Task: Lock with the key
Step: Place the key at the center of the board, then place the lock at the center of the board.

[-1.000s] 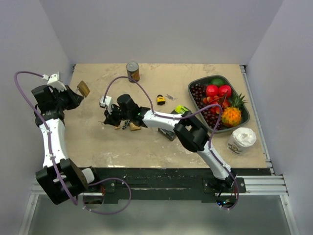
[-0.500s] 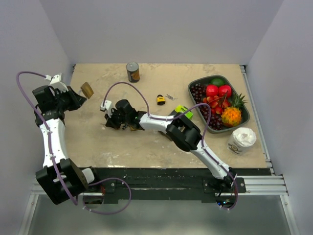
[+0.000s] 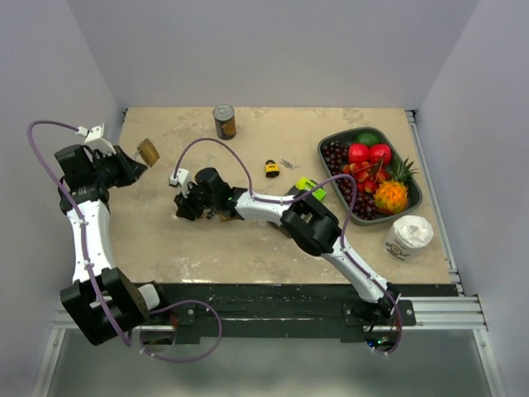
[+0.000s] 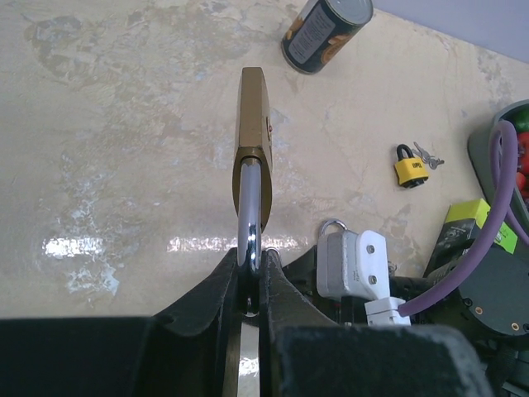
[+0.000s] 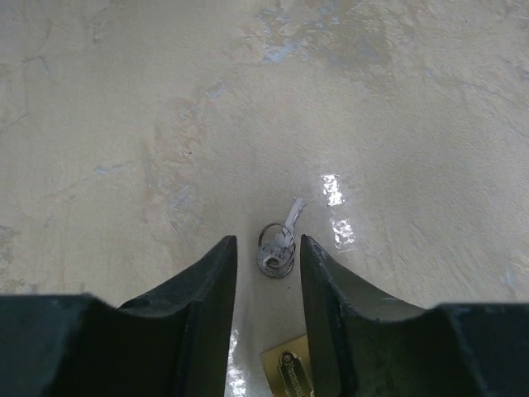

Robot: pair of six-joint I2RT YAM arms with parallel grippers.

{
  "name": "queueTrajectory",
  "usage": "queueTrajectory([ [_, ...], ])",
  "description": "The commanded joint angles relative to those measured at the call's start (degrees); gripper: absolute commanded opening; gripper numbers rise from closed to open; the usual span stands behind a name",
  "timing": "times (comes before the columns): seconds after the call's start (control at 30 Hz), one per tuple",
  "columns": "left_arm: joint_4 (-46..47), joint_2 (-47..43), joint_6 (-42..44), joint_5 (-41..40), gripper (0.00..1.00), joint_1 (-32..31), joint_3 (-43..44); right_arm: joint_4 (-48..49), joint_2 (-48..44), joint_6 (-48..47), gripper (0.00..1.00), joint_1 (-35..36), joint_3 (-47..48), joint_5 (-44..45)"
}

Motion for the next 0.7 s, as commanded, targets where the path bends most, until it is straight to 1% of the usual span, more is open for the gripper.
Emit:
queueTrajectory([
  [0.0, 5.4, -0.5, 1.5, 5.2, 0.00, 0.4, 2.1, 3.0, -3.4, 0.6, 0.48, 0.4, 2.9, -2.0],
  [0.03, 5.2, -0.2, 3.6, 6.0, 0.00, 0.4, 2.4, 3.1, -4.4, 0.6, 0.54, 0.2, 2.5, -3.5],
  [0.07, 4.5, 0.7, 5.1, 9.0, 0.00, 0.3, 2.9, 3.6, -6.5, 0.5, 0.59, 0.1, 2.1, -4.2],
  [0.1, 2.4, 1.2, 6.8, 11.0, 0.00, 0.3, 4.1, 3.8, -8.0, 0.1, 0.68, -0.1, 0.7, -5.2],
  [0.13, 0.7, 1.9, 11.7, 12.9, 0.00, 0.3, 4.7, 4.4, -9.5, -0.5, 0.71, -0.7, -0.3, -6.8],
  [0.17, -1.5, 3.0, 14.6, 16.2, 0.00, 0.3, 6.3, 4.6, -12.7, -1.3, 0.74, -1.2, -1.4, -8.0],
  [0.2, -7.3, 3.6, 17.9, 17.5, 0.00, 0.3, 7.0, 4.8, -14.5, -1.5, 0.76, -1.7, -4.1, -9.2],
  [0.23, -10.5, 4.0, 25.5, 18.5, 0.00, 0.3, 7.7, 5.2, -16.0, -1.7, 0.76, -3.2, -5.6, -12.9],
  [0.27, -13.5, 4.5, 29.5, 20.6, 0.00, 0.3, 8.7, 5.4, -19.6, -1.8, 0.76, -4.2, -7.1, -14.7],
  [0.3, -19.2, 4.7, 33.3, 21.5, 0.00, 0.3, 9.0, 5.6, -21.3, -1.7, 0.77, -5.0, -10.6, -16.5],
  [0.33, -22.2, 4.8, 41.0, 22.7, 0.00, 0.3, 9.5, 5.9, -23.3, -1.8, 0.78, -7.1, -12.3, -18.7],
  [0.37, -28.7, 5.1, 45.2, 25.8, 0.00, 0.3, 10.3, 5.9, -24.9, -2.0, 0.79, -8.3, -14.0, -22.6],
  [0.4, -32.8, 5.4, 55.5, 27.5, 0.00, 0.3, 10.9, 5.4, -28.3, -2.5, 0.80, -9.3, -17.0, -24.6],
  [0.43, -36.6, 5.7, 60.7, 29.0, 0.00, 0.0, 11.4, 2.8, -29.7, -3.6, 0.82, -10.8, -18.1, -26.3],
  [0.47, -43.6, 6.5, 65.4, 31.1, 0.00, -0.3, 12.3, 0.4, -30.9, -7.7, 0.83, -11.3, -18.8, -28.9],
  [0.5, -47.7, 7.0, 76.2, 31.5, 0.00, -0.9, 12.7, -2.8, -33.3, -10.9, 0.85, -11.8, -19.4, -29.5],
  [0.53, -51.8, 7.7, 81.9, 30.8, 0.00, -3.2, 13.2, -9.1, -34.1, -16.9, 0.88, -12.3, -19.5, -29.8],
  [0.57, -54.7, 8.5, 84.2, 29.7, 0.00, -4.8, 13.4, -11.9, -35.0, -19.6, 0.90, -12.3, -19.6, -29.9],
  [0.6, -54.7, 8.3, 84.9, 28.9, 0.00, -7.9, 13.2, -14.2, -35.7, -22.2, 0.91, -12.3, -20.0, -30.4],
  [0.63, -54.7, 7.5, 85.6, 28.8, 0.00, -8.8, 12.9, -17.9, -36.9, -26.3, 0.92, -12.3, -20.0, -30.8],
  [0.67, -54.7, 7.1, 86.4, 29.4, 0.00, -9.6, 12.1, -19.2, -37.2, -27.4, 0.93, -12.3, -20.1, -31.2],
])
